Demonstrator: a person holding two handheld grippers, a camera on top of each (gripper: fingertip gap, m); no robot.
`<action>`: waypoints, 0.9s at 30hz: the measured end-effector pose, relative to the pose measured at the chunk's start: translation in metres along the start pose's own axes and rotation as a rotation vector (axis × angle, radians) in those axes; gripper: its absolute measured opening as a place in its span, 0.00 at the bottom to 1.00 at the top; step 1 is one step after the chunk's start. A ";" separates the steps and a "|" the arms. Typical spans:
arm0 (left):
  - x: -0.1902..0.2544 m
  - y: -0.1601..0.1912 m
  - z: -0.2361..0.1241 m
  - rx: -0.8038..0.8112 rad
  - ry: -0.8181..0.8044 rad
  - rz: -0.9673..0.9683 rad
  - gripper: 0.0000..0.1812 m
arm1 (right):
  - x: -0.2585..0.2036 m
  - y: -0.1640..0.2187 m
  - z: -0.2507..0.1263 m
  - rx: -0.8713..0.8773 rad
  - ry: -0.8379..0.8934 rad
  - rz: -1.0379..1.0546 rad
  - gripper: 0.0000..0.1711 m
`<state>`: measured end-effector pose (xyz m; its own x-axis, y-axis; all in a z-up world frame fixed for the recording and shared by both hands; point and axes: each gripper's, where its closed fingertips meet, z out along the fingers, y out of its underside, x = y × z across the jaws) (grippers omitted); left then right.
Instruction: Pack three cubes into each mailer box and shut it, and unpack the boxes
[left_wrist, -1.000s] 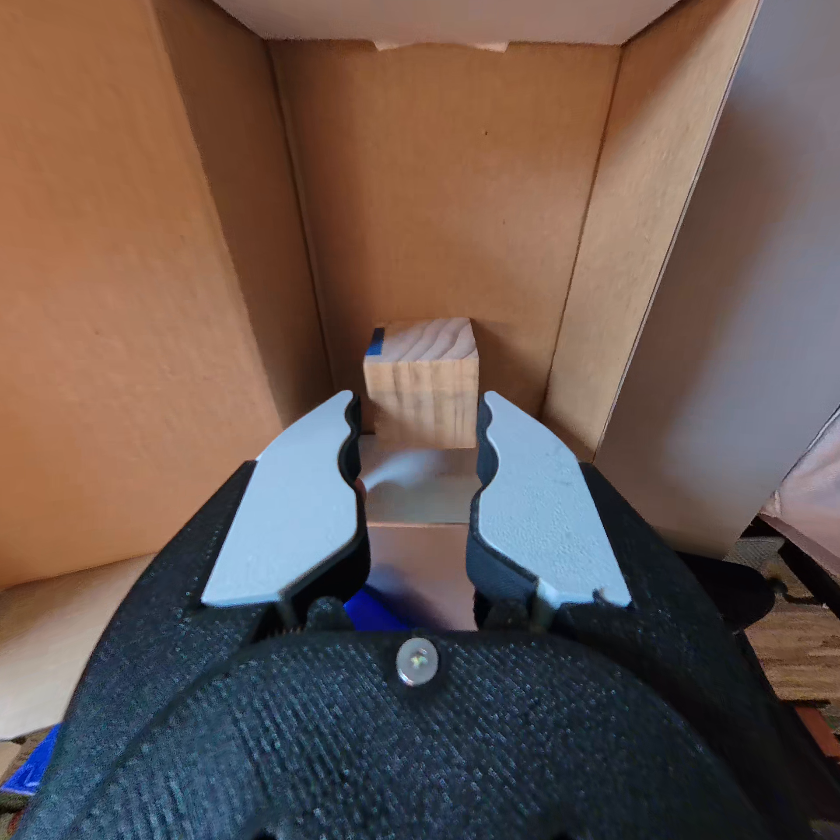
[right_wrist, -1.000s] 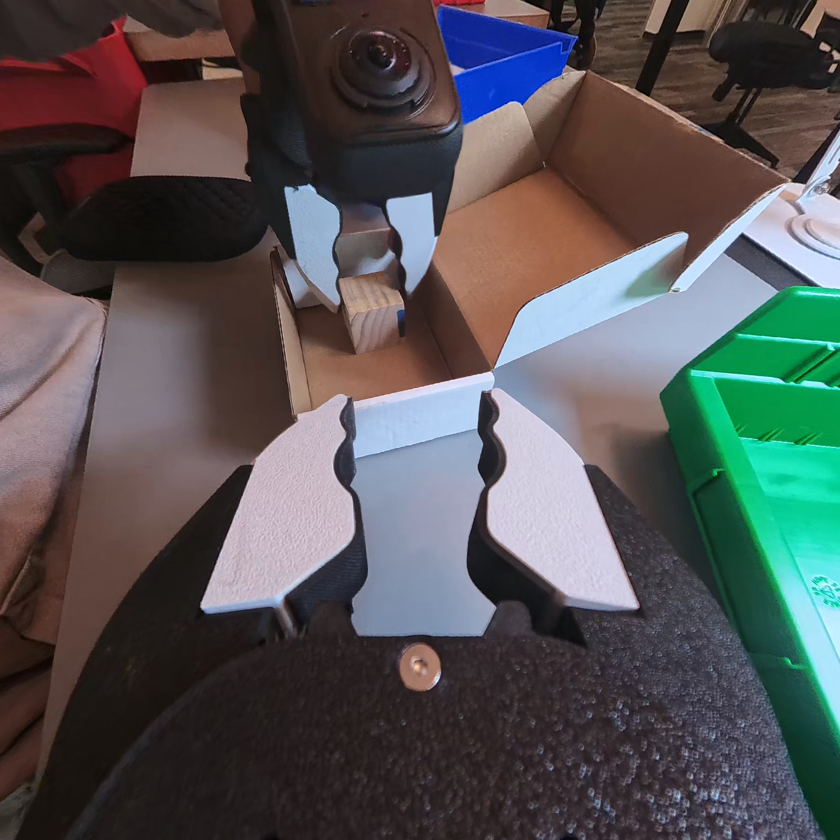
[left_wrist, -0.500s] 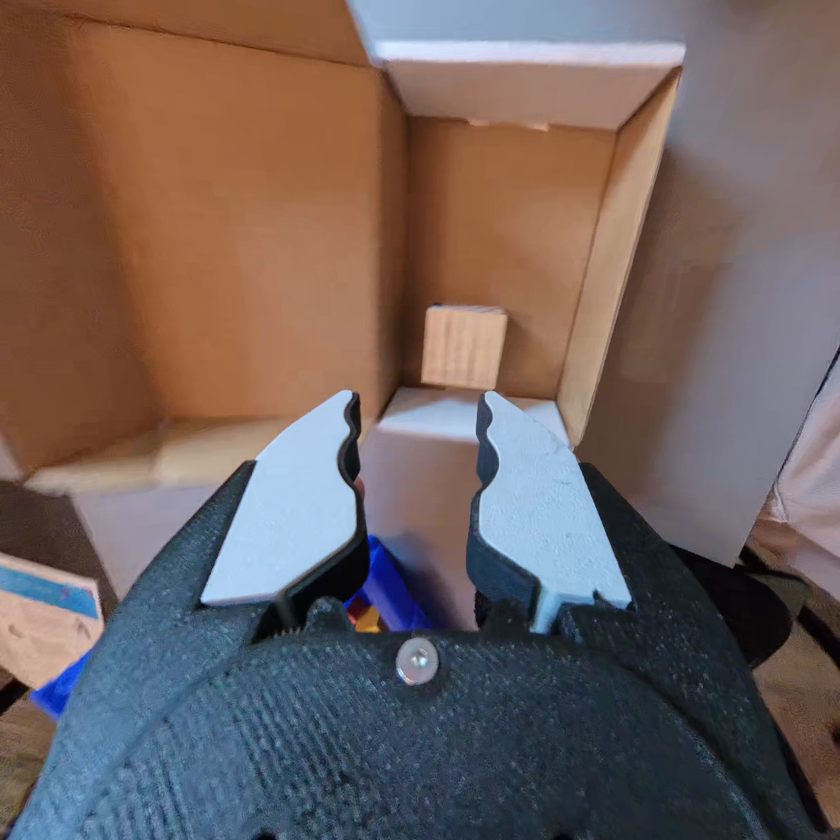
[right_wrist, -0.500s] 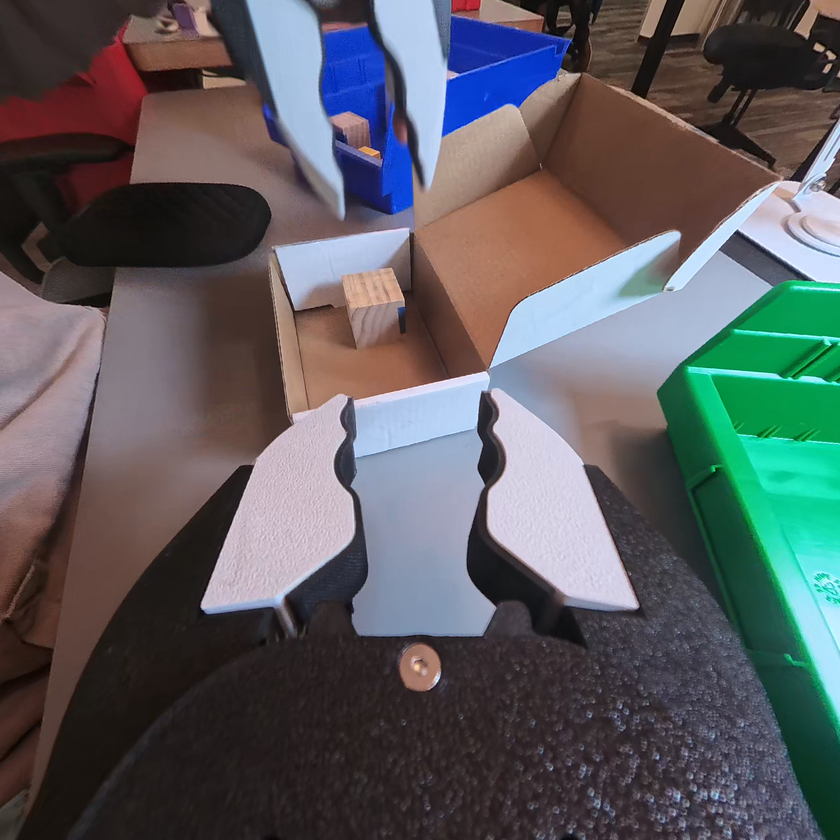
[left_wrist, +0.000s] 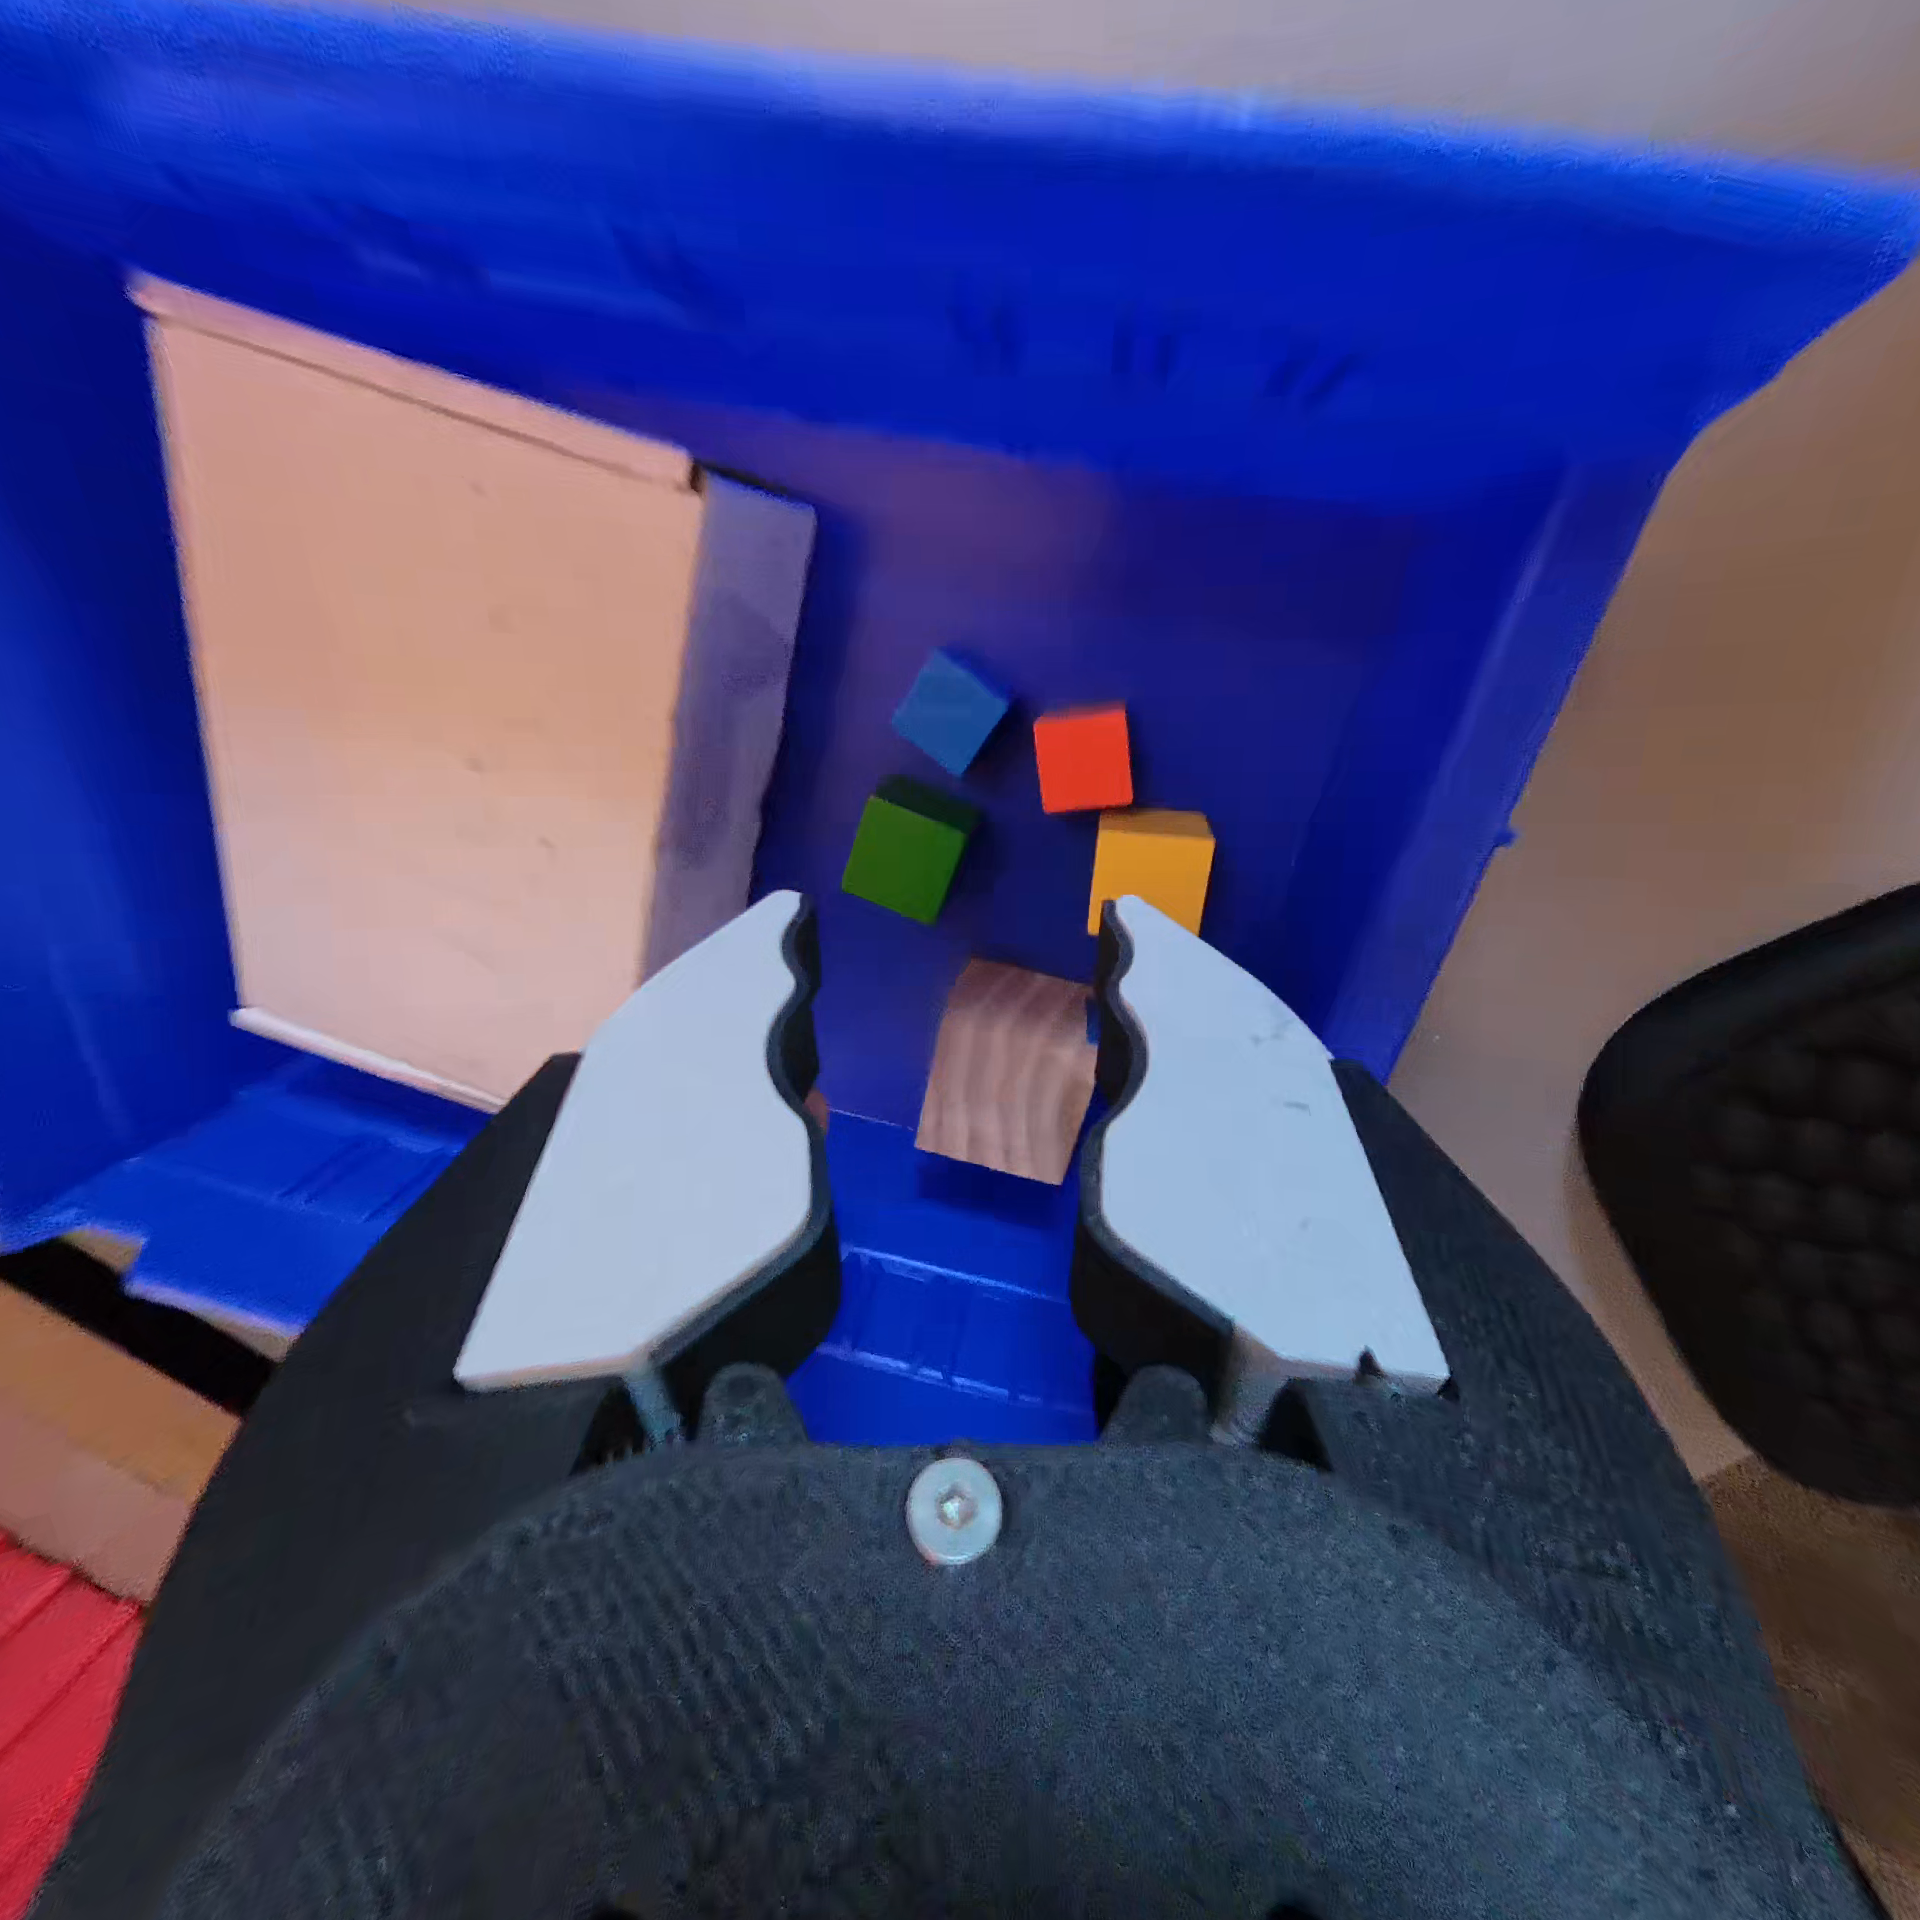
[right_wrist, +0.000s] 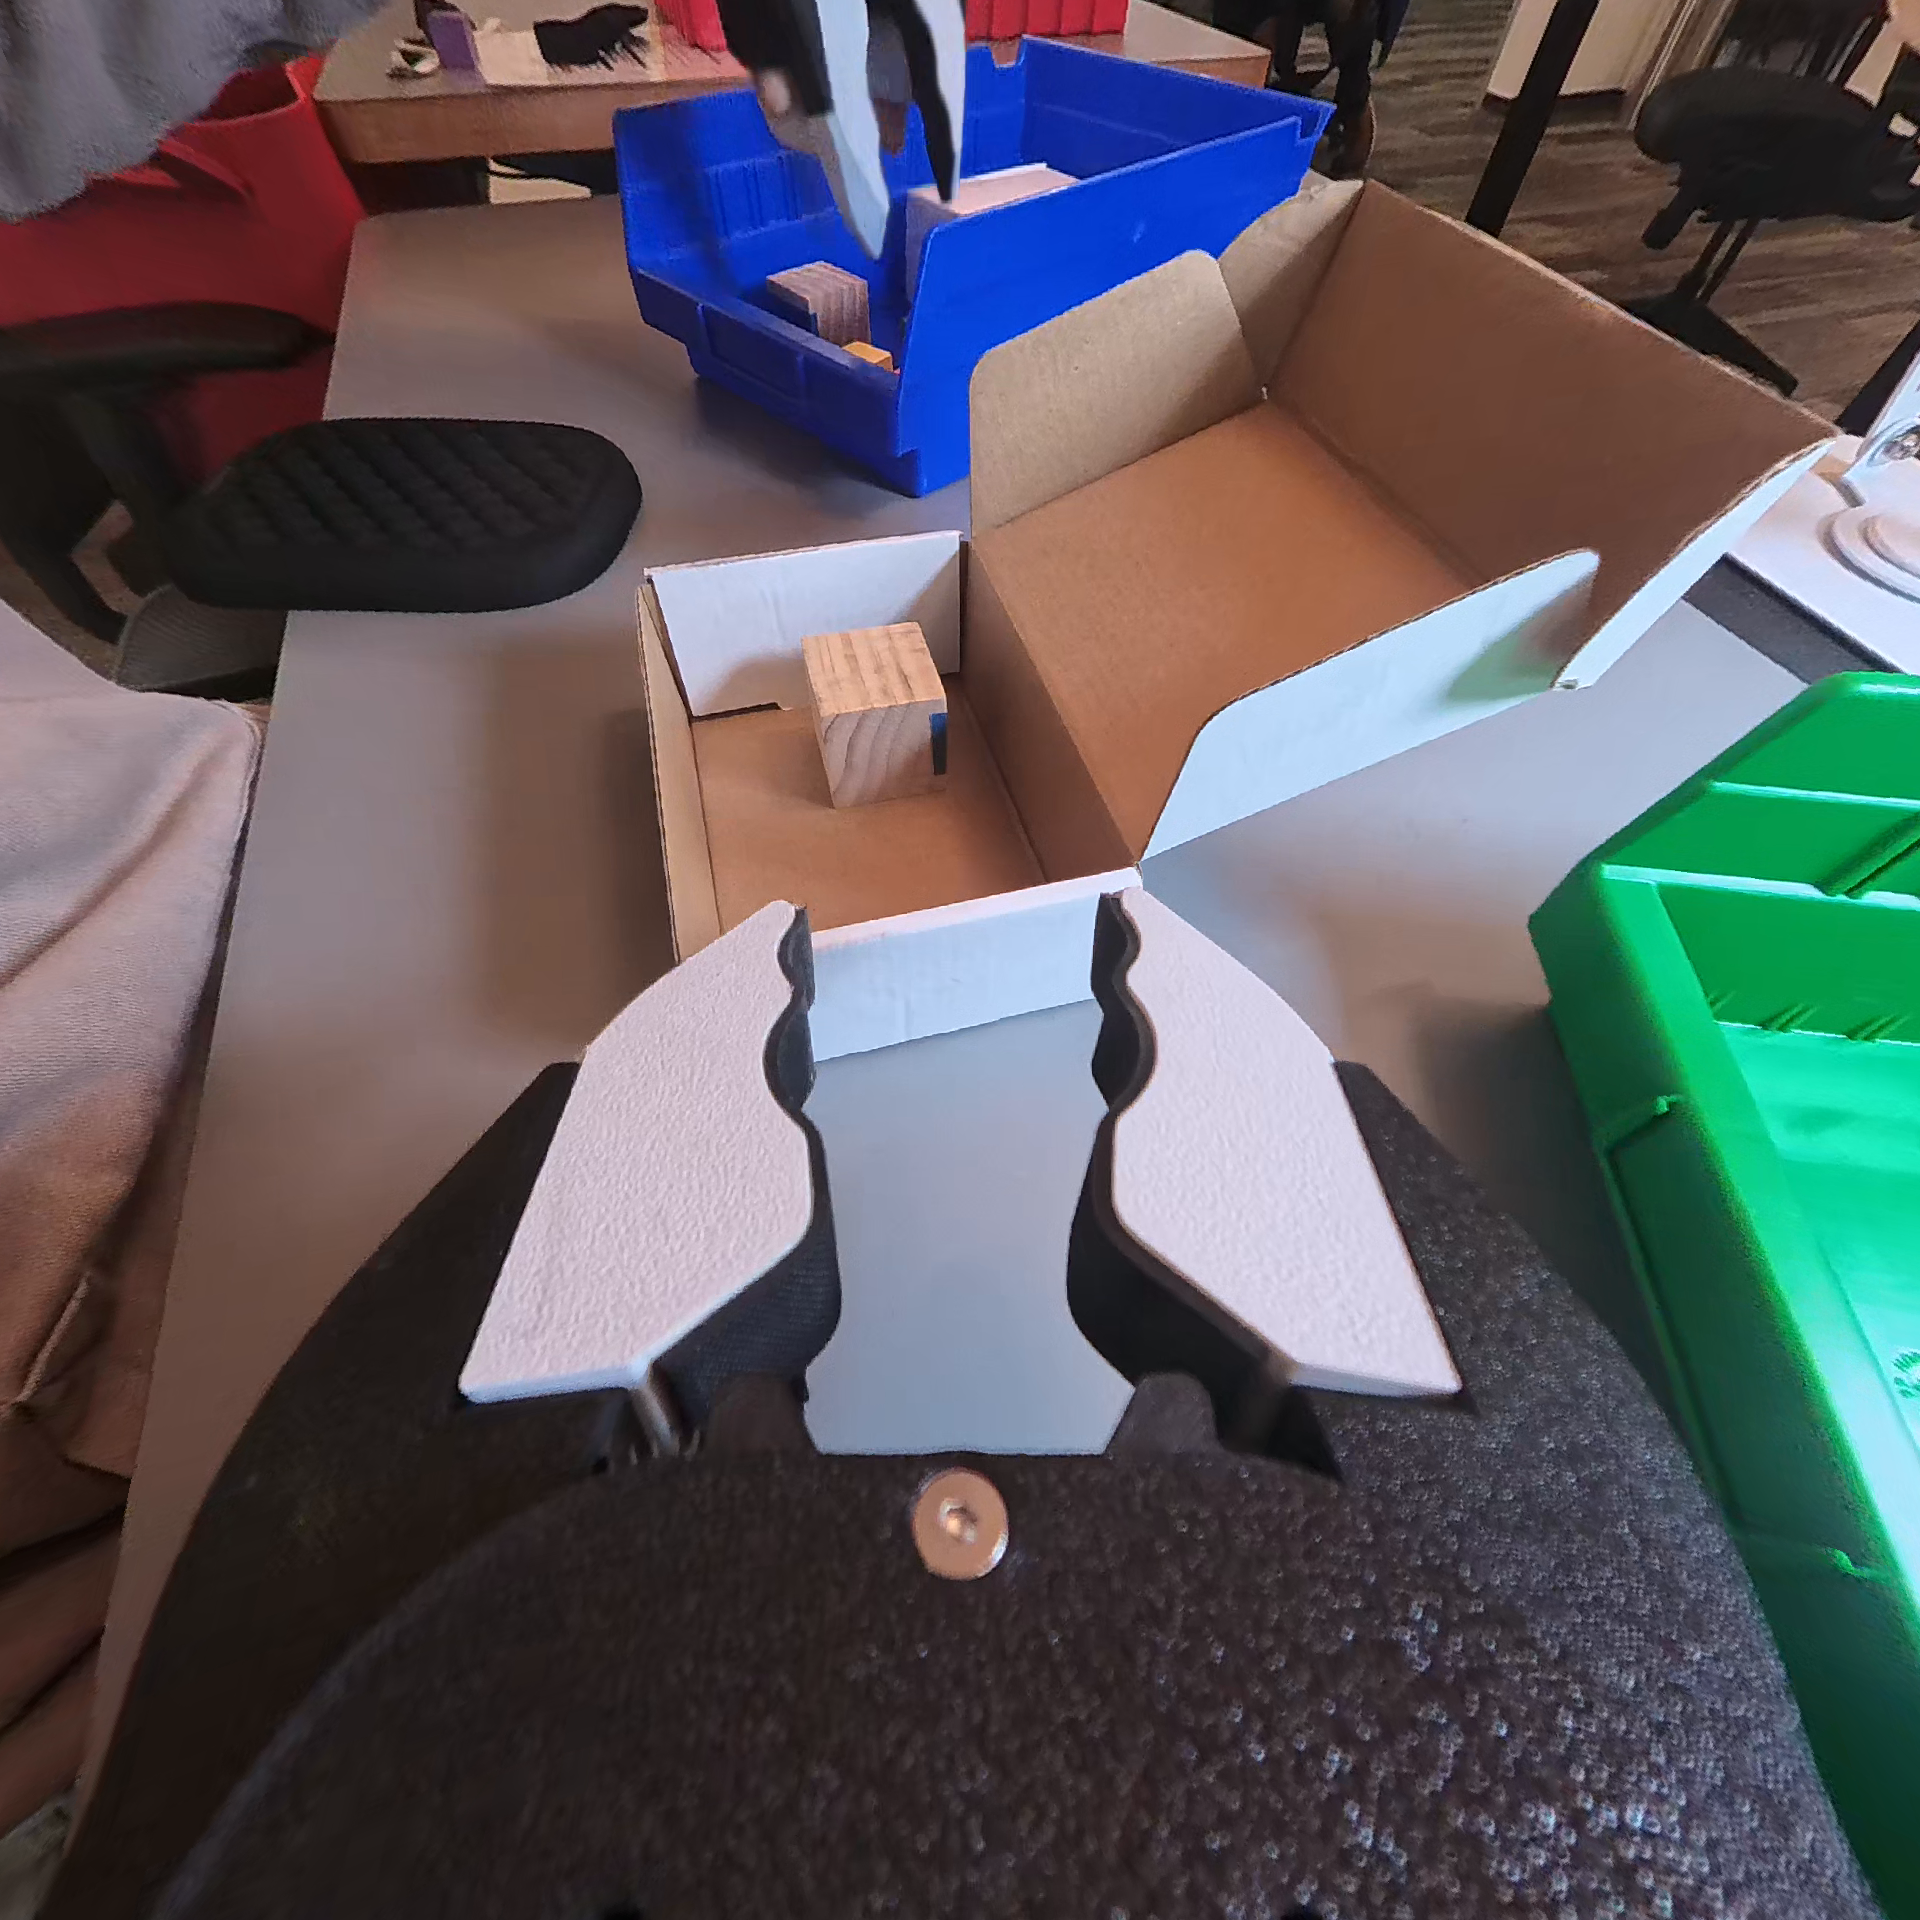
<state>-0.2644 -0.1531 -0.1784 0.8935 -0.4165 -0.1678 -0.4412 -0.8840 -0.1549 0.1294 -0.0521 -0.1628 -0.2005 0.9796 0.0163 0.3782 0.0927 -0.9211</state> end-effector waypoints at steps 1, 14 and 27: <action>-0.002 0.006 0.009 -0.018 0.013 0.013 0.30 | 0.000 0.001 0.001 -0.003 -0.003 0.001 0.30; -0.010 -0.003 0.020 -0.070 -0.037 0.182 0.16 | -0.003 0.001 0.001 0.010 -0.027 -0.001 0.30; 0.214 -0.178 -0.054 0.185 0.116 0.578 0.15 | -0.004 -0.003 -0.002 0.010 -0.005 -0.033 0.30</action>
<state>0.0099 -0.0969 -0.1347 0.5044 -0.8467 -0.1695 -0.8546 -0.4614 -0.2384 0.1308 -0.0562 -0.1598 -0.2169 0.9751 0.0453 0.3621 0.1234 -0.9239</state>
